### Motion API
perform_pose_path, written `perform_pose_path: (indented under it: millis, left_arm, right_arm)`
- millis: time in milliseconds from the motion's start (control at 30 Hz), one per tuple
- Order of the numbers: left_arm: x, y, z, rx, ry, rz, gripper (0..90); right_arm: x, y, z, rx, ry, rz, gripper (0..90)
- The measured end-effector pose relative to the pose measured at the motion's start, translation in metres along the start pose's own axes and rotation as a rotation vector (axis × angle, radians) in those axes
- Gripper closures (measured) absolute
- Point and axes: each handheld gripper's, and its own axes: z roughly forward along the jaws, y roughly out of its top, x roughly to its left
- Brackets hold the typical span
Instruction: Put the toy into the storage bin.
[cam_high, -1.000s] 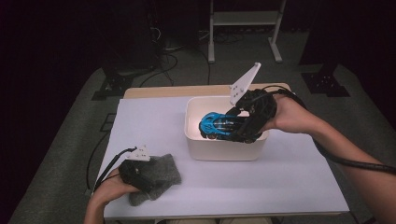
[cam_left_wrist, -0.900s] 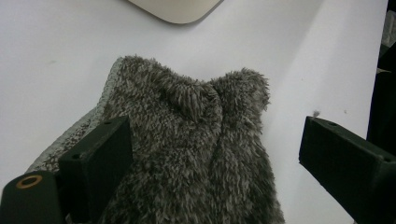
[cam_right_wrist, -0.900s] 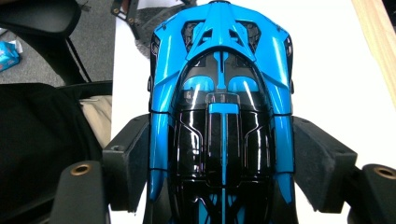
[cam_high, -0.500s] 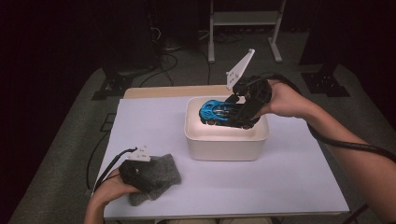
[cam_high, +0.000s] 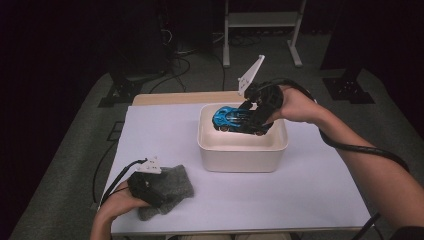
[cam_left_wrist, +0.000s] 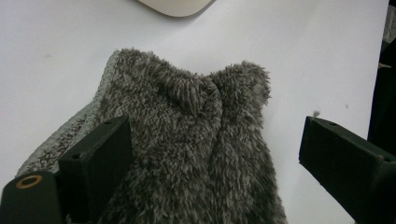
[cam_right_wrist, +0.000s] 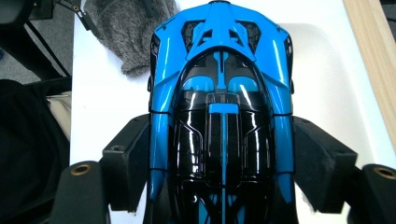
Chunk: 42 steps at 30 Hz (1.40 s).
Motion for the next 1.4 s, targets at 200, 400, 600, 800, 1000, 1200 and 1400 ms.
perform_pose_path:
  millis: [200, 400, 600, 800, 1000, 1200, 1400]
  left_arm:
    - [-0.001, 0.001, -0.001, -0.009, 0.002, 0.013, 9.3]
    - [-0.001, 0.001, -0.002, -0.022, 0.010, 0.007, 9.2]
    - [-0.001, 0.001, -0.001, -0.011, 0.005, 0.017, 9.2]
    - [-0.001, 0.001, -0.001, -0.005, 0.005, 0.018, 9.3]
    - [-0.002, 0.001, 0.000, -0.008, 0.003, 0.014, 9.3]
    - [-0.003, 0.001, 0.000, -0.006, -0.001, 0.017, 9.2]
    - [-0.003, 0.001, 0.001, -0.004, -0.004, 0.019, 9.3]
  right_arm:
    - [-0.008, 0.000, 0.012, 0.002, 0.015, 0.010, 27.1]
    - [-0.015, -0.004, 0.029, 0.011, 0.034, 0.015, 27.1]
    - [-0.020, -0.010, 0.046, 0.025, 0.052, 0.023, 27.1]
    - [-0.022, -0.017, 0.058, 0.031, 0.068, 0.026, 27.1]
    - [-0.025, -0.022, 0.064, 0.029, 0.069, 0.044, 27.1]
    - [-0.027, -0.029, 0.074, 0.043, 0.073, 0.051, 27.1]
    - [-0.029, -0.033, 0.086, 0.057, 0.084, 0.057, 27.1]
